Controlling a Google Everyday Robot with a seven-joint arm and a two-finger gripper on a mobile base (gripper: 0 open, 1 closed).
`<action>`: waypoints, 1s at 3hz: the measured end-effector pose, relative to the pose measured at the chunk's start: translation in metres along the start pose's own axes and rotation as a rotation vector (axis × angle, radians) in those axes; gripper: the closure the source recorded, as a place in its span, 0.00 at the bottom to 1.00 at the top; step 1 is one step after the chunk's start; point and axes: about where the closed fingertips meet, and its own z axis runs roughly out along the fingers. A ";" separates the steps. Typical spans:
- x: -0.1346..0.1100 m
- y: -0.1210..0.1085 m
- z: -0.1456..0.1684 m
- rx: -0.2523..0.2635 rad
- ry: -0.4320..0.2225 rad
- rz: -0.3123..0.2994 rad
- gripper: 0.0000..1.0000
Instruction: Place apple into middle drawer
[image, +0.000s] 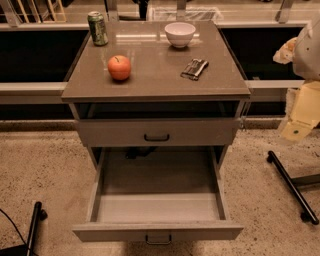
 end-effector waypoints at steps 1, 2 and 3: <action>-0.003 -0.002 0.000 0.003 -0.010 -0.002 0.00; -0.053 -0.034 0.007 0.045 -0.166 -0.041 0.00; -0.132 -0.088 0.016 0.089 -0.395 -0.116 0.00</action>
Offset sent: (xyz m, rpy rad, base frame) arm 0.1066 0.0995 0.0337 0.3219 -0.2123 0.1677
